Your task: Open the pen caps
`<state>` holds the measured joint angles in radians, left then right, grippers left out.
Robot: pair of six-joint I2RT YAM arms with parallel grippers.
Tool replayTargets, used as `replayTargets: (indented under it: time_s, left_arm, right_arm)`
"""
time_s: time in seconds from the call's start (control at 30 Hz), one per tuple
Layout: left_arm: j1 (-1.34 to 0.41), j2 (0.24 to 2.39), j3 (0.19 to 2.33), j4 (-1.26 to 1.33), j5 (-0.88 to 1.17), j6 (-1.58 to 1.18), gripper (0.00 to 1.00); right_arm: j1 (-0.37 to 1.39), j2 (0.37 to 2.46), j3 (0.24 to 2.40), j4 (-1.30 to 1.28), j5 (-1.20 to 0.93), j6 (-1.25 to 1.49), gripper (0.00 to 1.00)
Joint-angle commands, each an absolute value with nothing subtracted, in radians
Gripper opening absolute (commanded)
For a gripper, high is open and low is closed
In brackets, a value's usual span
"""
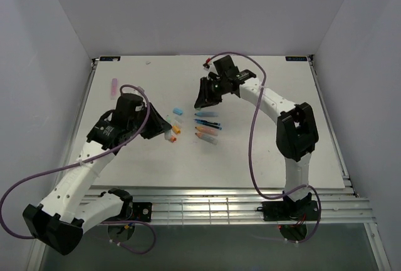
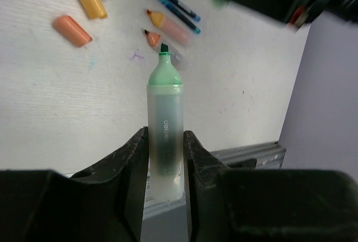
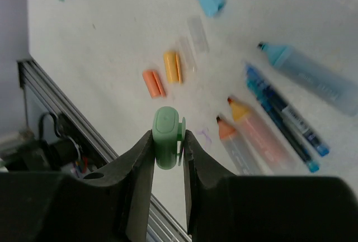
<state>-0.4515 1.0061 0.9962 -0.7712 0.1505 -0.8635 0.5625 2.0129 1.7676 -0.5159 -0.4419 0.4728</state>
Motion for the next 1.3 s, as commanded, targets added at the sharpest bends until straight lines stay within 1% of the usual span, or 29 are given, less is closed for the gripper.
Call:
replayTargets:
  time_s: [0.0, 0.07, 0.17, 0.23, 0.43, 0.7, 0.87, 1.03, 1.1, 1.27]
  left_arm:
    - [-0.448, 1.012, 1.202, -0.958, -0.124, -0.937, 0.00]
    - [-0.448, 1.028, 1.283, -0.992, -0.189, -0.939, 0.00]
    - [-0.448, 1.020, 1.304, -1.011, -0.195, -0.957, 0.00]
    - [-0.448, 0.994, 1.283, -1.026, -0.189, -0.983, 0.00]
    - [-0.448, 0.888, 1.209, -1.040, -0.140, -1.043, 0.00]
    - [-0.448, 0.770, 1.187, -1.092, -0.095, -1.055, 0.00]
    - [-0.448, 0.730, 1.163, -1.127, -0.077, -1.078, 0.00]
    - [-0.448, 0.710, 1.166, -1.149, -0.074, -1.088, 0.00]
    - [-0.448, 0.712, 1.166, -1.152, -0.069, -1.088, 0.00]
    - [-0.448, 0.713, 1.154, -1.152, -0.060, -1.088, 0.00]
  right_arm:
    - [0.627, 1.890, 1.632, -0.577, -0.449, 0.229, 0.08]
    - [0.670, 1.876, 1.585, -0.575, -0.451, 0.183, 0.08]
    - [0.739, 1.878, 1.549, -0.568, -0.440, 0.160, 0.08]
    - [0.802, 1.907, 1.575, -0.572, -0.410, 0.150, 0.08]
    - [0.913, 2.055, 1.695, -0.620, -0.331, 0.138, 0.09]
    - [0.971, 2.213, 1.842, -0.621, -0.267, 0.144, 0.09]
    - [0.994, 2.272, 1.917, -0.623, -0.229, 0.137, 0.09]
    - [1.000, 2.327, 1.983, -0.646, -0.196, 0.140, 0.14]
    - [1.000, 2.344, 1.997, -0.661, -0.151, 0.141, 0.16]
    - [1.000, 2.365, 2.031, -0.710, -0.045, 0.127, 0.18]
